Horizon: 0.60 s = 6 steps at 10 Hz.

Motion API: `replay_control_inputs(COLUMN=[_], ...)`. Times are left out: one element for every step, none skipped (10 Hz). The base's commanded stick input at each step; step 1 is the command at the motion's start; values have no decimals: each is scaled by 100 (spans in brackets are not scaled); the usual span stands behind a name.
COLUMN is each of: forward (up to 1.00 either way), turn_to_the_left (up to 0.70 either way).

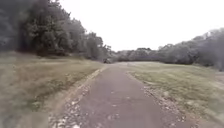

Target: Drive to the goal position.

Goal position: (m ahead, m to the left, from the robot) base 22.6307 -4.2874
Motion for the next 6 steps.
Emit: replay_control_inputs(forward=[60, 60, 60, 60, 60, 60], turn_to_the_left=[0, 0, 0, 0, 0, 0])
